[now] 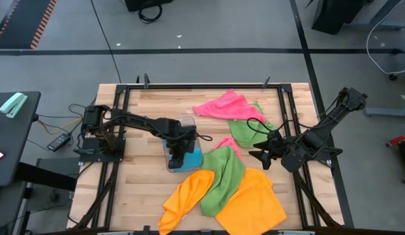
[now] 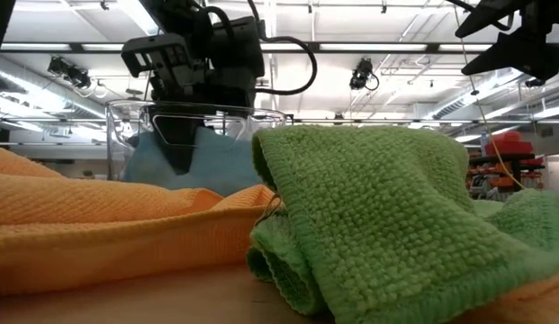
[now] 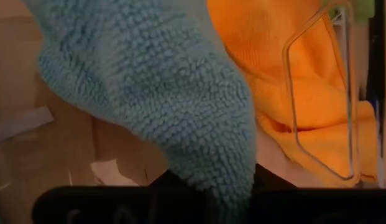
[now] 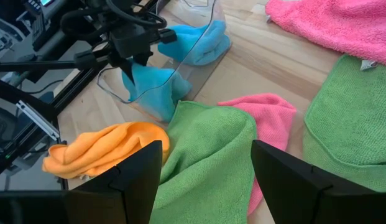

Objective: Fold microfiber towels
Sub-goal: Put the blue towel into the transparent bin

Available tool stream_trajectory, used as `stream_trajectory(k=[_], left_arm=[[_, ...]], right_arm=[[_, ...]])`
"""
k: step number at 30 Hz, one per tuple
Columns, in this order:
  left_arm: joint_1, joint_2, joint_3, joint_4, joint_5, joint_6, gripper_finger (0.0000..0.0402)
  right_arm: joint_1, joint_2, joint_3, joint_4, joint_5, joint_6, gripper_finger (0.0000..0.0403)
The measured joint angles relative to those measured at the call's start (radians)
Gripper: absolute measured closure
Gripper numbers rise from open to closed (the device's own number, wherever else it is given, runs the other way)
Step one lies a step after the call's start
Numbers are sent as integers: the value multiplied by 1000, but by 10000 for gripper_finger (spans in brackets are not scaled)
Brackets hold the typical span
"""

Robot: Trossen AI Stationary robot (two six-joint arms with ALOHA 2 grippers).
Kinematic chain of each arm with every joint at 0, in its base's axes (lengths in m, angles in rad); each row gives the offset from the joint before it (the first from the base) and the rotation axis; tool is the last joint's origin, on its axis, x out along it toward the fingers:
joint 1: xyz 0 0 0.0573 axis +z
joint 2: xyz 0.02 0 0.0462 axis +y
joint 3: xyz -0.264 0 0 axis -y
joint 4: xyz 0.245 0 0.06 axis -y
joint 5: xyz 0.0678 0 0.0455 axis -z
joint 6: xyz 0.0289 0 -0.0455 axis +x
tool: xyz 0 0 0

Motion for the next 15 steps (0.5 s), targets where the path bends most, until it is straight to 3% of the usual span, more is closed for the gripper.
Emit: stream_trajectory(k=[15], left_arm=[[-48, 0, 0, 16, -24, -53, 358]], right_arm=[[0, 0, 0, 0, 0, -2, 148]])
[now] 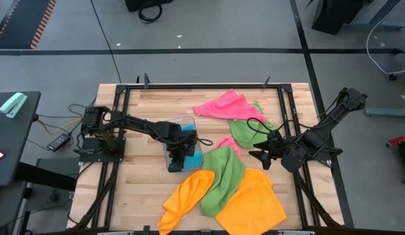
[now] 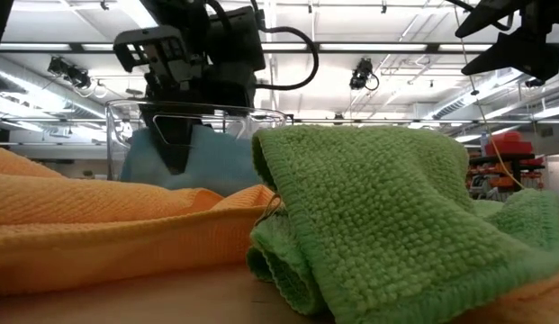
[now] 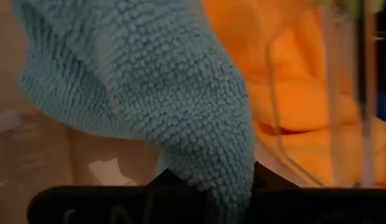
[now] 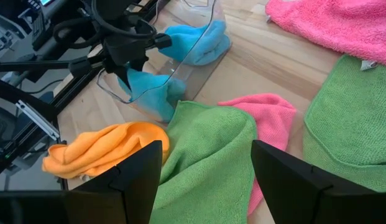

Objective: Fold microfiber towels
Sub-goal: Put the blue towel into the transparent bin

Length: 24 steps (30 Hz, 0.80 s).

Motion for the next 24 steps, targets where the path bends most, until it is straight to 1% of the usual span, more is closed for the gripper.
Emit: stream_trajectory(k=[2, 5, 9, 15, 20, 24], left_arm=[[3, 0, 0, 0, -19, -18, 349], [6, 0, 0, 0, -28, -27, 323], [7, 0, 0, -2, -64, -43, 276], [29, -2, 1, -35, -82, -53, 208], [53, -21, 1, -98, -141, -69, 181], [57, -36, 2, -86, -152, -69, 170]], right_arm=[[0, 0, 0, 0, 0, -2, 148], [0, 0, 0, 0, 0, -2, 148], [0, 0, 0, 0, 0, 3, 148], [0, 0, 0, 0, 0, 5, 148], [0, 0, 0, 0, 0, 5, 148], [0, 0, 0, 0, 0, 7, 148]])
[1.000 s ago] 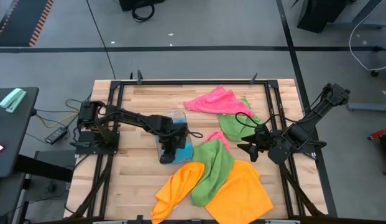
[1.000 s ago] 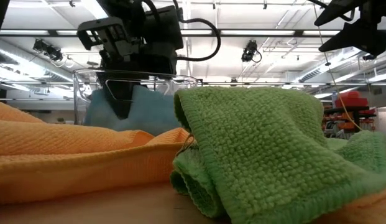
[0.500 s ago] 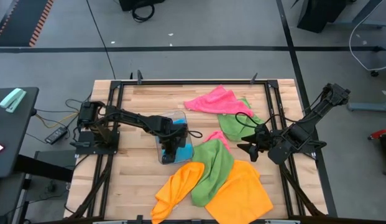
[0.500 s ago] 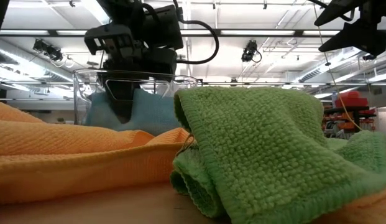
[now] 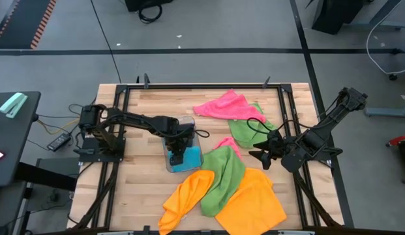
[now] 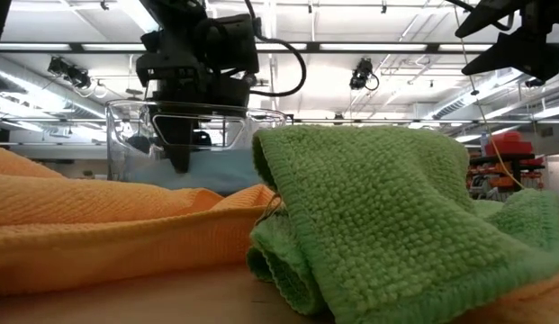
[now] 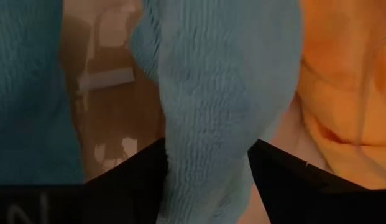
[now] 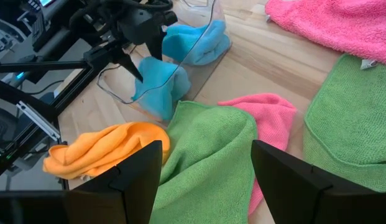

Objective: Fold microfiber towels
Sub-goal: Put the blue towel into the transparent bin

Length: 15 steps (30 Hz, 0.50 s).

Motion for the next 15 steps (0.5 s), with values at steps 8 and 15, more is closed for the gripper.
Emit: stream_trajectory(k=[8, 15], left_arm=[[2, -6, 0, 8, -118, 53, 151], [60, -42, 0, -2, -191, 13, 167]], right_arm=[[0, 0, 0, 1, -1, 3, 148], [0, 0, 0, 1, -11, 6, 148]])
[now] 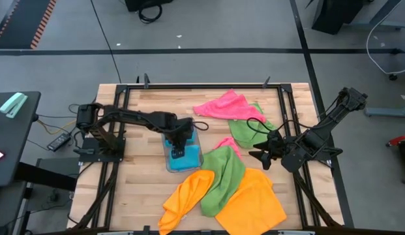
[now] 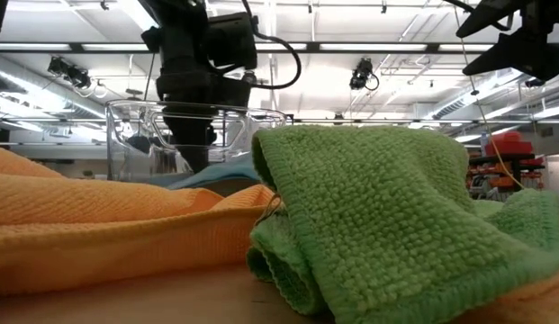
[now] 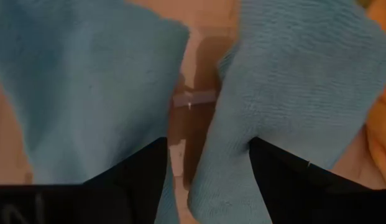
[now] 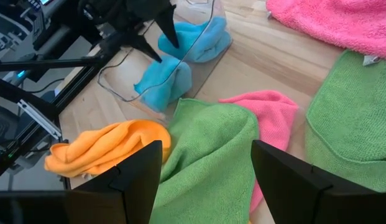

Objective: Fold microfiber towels
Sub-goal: Put the blue towel into the transparent bin

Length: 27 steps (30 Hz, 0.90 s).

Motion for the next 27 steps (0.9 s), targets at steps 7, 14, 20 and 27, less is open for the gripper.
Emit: stream_trajectory(k=[7, 14, 20, 27], left_arm=[[18, -3, 59, 10, 103, -2, 186], [-4, -2, 84, 82, 172, 50, 210], [-44, 76, 80, 85, 76, 66, 212], [-75, 184, 80, 89, 46, 68, 227]], right_arm=[[0, 0, 0, 0, -1, 0, 148], [0, 0, 0, 0, -1, 1, 148], [0, 0, 0, -1, -1, 21, 148], [0, 0, 0, -1, -1, 23, 148]])
